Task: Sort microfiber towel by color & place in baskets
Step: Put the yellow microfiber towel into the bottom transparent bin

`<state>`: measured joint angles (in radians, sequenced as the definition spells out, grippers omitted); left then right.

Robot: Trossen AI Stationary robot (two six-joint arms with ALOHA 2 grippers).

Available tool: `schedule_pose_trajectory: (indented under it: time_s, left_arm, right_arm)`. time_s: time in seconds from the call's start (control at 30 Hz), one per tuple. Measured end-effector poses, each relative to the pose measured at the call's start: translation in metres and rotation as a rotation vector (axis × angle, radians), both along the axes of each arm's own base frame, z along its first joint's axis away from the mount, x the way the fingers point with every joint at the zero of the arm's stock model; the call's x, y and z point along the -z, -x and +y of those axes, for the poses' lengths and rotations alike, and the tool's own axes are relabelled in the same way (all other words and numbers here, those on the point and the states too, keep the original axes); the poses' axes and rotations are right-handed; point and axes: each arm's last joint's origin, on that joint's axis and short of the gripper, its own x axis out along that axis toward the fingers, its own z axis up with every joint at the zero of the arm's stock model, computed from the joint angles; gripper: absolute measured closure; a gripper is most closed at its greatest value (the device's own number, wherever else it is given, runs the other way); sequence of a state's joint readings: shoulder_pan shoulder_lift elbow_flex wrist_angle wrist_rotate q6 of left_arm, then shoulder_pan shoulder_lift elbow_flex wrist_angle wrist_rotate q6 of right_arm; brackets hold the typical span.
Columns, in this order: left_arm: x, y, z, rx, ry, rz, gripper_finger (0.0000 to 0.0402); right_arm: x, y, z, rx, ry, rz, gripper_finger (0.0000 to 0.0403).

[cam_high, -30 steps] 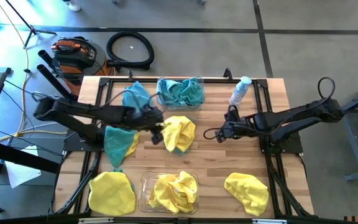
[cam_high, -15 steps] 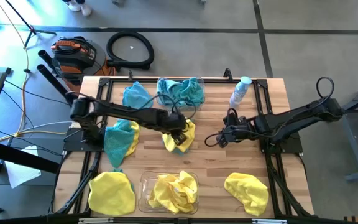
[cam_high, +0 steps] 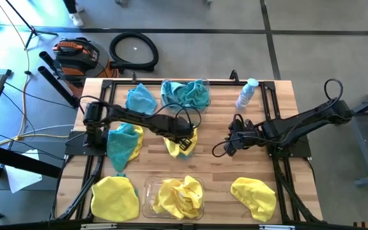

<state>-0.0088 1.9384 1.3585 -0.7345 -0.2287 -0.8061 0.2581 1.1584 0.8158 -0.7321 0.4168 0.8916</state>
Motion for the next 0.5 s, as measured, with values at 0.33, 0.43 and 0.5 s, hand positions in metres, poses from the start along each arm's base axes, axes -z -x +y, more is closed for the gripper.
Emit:
schedule_pose_trajectory:
  time_s: [0.33,0.43,0.5]
  left_arm:
    - [-0.087,0.017,-0.035,0.041,-0.109,-0.106,0.0401]
    - [-0.118,0.028,-0.049,0.066,-0.154,-0.169,0.0401]
    - [-0.139,0.037,-0.059,0.081,-0.187,-0.223,0.0401]
  right_arm:
    - [0.001,0.001,0.000,-0.050,0.036,0.028,0.0286]
    - [0.000,0.001,0.000,-0.050,0.035,0.026,0.0286]
    - [0.000,0.000,0.000,-0.050,0.035,0.024,0.0286]
